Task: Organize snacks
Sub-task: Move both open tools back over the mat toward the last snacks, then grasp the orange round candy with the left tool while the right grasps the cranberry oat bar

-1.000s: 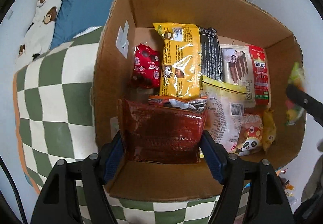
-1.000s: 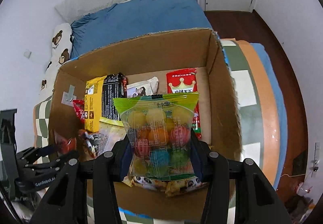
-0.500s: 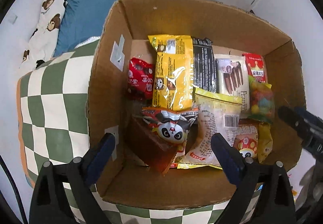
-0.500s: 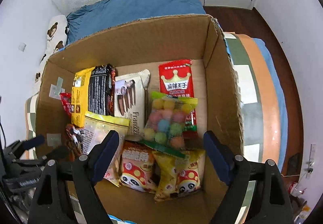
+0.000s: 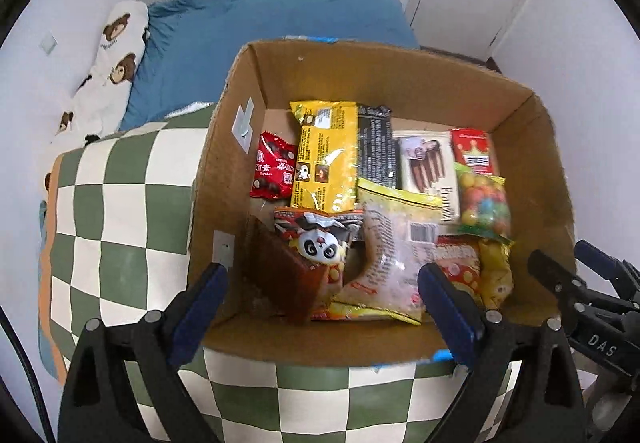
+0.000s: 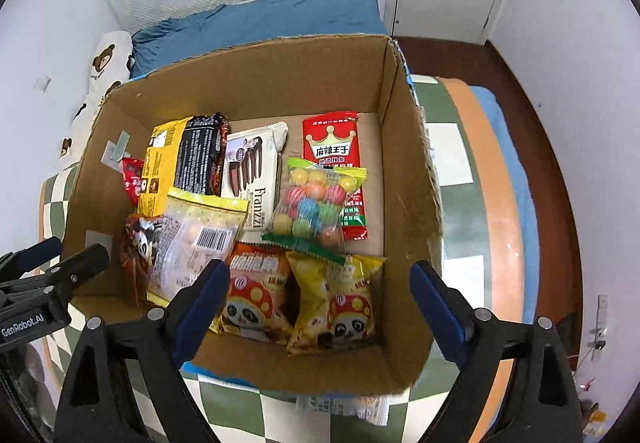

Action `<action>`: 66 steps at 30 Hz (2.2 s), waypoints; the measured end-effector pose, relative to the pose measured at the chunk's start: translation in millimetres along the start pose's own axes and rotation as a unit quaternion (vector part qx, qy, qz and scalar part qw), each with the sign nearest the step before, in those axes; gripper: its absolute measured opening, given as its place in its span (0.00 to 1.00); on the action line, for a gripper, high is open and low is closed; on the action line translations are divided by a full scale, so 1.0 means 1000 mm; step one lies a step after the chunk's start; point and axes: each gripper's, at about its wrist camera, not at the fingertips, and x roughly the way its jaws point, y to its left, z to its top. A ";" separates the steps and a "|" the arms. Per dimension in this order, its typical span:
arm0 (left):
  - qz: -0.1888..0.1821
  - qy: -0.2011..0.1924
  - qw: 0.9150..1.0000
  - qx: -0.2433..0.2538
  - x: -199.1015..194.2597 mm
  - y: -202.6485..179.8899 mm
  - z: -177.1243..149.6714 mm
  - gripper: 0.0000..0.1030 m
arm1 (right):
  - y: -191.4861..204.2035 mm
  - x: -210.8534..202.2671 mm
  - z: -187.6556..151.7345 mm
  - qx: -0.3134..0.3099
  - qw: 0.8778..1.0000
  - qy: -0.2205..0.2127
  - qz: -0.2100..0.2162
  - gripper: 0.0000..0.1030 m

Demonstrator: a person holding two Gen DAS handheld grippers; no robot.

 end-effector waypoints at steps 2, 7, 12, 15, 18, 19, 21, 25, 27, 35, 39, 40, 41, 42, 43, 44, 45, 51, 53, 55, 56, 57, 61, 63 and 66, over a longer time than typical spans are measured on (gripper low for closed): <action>0.006 -0.021 1.000 0.008 -0.012 -0.005 -0.008 0.94 | 0.001 -0.008 -0.007 -0.003 1.000 -0.009 -0.001 0.91; 0.008 -0.068 0.997 0.017 -0.046 -0.012 -0.027 0.94 | 0.004 -0.037 -0.028 -0.004 0.999 -0.041 -0.002 0.91; 0.005 -0.104 0.994 0.020 -0.083 -0.016 -0.049 0.94 | 0.005 -0.077 -0.050 -0.002 0.996 -0.086 -0.008 0.91; 0.002 -0.128 0.992 0.022 -0.105 -0.018 -0.064 0.94 | 0.004 -0.104 -0.064 0.000 0.994 -0.109 0.000 0.91; 0.004 -0.146 0.989 0.030 -0.125 -0.023 -0.078 0.94 | 0.002 -0.129 -0.077 0.001 0.992 -0.130 0.005 0.91; 0.003 -0.150 0.988 0.032 -0.131 -0.024 -0.083 0.94 | 0.002 -0.136 -0.081 0.002 0.991 -0.135 0.006 0.91; -0.001 -0.156 0.987 0.033 -0.140 -0.025 -0.090 0.94 | 0.001 -0.152 -0.092 0.002 0.989 -0.148 0.011 0.91; -0.008 -0.171 0.985 0.029 -0.160 -0.026 -0.104 0.94 | 0.003 -0.181 -0.112 -0.006 0.985 -0.170 0.010 0.91; -0.009 -0.176 0.984 0.024 -0.169 -0.025 -0.111 0.94 | 0.003 -0.194 -0.122 -0.006 0.984 -0.177 0.015 0.91; -0.012 -0.184 0.983 0.015 -0.186 -0.017 -0.128 0.94 | 0.000 -0.226 -0.145 0.001 0.980 -0.197 0.028 0.91; -0.008 -0.175 0.985 0.005 -0.177 -0.013 -0.129 0.94 | -0.004 -0.226 -0.148 0.010 0.981 -0.191 0.044 0.91; -0.006 -0.170 0.985 0.003 -0.172 -0.012 -0.129 0.94 | -0.008 -0.221 -0.148 0.017 0.982 -0.184 0.048 0.91; -0.001 -0.163 0.987 0.002 -0.165 -0.010 -0.129 0.94 | -0.011 -0.216 -0.147 0.024 0.983 -0.178 0.050 0.91; 0.005 -0.156 0.988 0.001 -0.158 -0.009 -0.129 0.94 | -0.016 -0.206 -0.147 0.034 0.984 -0.166 0.052 0.92; 0.012 -0.148 0.989 0.003 -0.148 -0.008 -0.129 0.94 | -0.023 -0.194 -0.146 0.045 0.986 -0.151 0.054 0.92; 0.021 -0.138 0.990 0.005 -0.137 -0.008 -0.130 0.94 | -0.029 -0.183 -0.146 0.056 0.987 -0.138 0.057 0.92; 0.030 -0.125 0.992 0.008 -0.125 -0.008 -0.130 0.94 | -0.038 -0.164 -0.146 0.073 0.988 -0.120 0.059 0.92; 0.046 -0.037 0.998 0.031 -0.044 -0.013 -0.132 0.94 | -0.065 -0.053 -0.144 0.121 0.991 -0.017 0.061 0.92; 0.039 -0.003 0.999 0.038 -0.018 -0.015 -0.130 0.94 | -0.062 -0.023 -0.141 0.108 0.993 0.002 0.051 0.92; 0.023 0.026 0.999 0.028 0.009 -0.015 -0.126 0.94 | -0.055 0.002 -0.136 0.089 0.995 0.019 0.037 0.92; 0.016 0.036 0.999 0.023 0.020 -0.015 -0.122 0.94 | -0.051 0.012 -0.134 0.080 0.996 0.027 0.036 0.92; 0.011 0.044 0.999 0.021 0.029 -0.016 -0.119 0.94 | -0.047 0.024 -0.132 0.071 0.996 0.035 0.031 0.92; -0.035 0.077 0.996 0.010 0.065 -0.025 -0.102 0.94 | -0.036 0.058 -0.125 0.052 0.997 0.058 0.025 0.92; -0.055 0.089 0.995 0.002 0.083 -0.031 -0.095 0.94 | -0.035 0.067 -0.125 0.049 0.997 0.060 0.016 0.92; -0.065 0.096 0.993 -0.001 0.102 -0.038 -0.091 0.75 | -0.041 0.076 -0.130 0.066 0.995 0.070 0.016 0.77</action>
